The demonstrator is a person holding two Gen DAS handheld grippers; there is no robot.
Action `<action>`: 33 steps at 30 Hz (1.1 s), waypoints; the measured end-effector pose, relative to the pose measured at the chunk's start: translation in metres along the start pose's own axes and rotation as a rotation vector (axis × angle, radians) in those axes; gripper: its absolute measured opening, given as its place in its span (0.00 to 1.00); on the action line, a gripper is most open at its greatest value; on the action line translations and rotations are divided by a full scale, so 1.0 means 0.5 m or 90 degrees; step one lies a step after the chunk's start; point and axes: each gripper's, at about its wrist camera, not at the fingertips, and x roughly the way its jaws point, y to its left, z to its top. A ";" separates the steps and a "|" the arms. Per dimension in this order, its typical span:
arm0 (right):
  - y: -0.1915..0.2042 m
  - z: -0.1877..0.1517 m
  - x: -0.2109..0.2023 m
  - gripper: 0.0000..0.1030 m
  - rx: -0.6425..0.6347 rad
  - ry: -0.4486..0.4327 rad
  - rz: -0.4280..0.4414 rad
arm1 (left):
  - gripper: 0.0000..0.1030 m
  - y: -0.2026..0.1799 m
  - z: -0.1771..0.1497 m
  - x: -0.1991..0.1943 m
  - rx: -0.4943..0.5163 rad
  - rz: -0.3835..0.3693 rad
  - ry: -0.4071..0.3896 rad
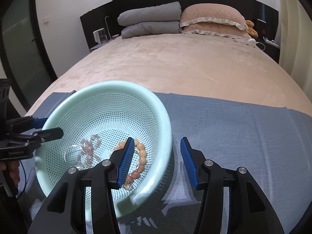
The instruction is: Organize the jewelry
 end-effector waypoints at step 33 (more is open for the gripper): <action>0.057 -0.128 -0.189 0.21 0.033 0.015 -0.005 | 0.44 -0.101 -0.128 -0.156 0.035 -0.021 0.002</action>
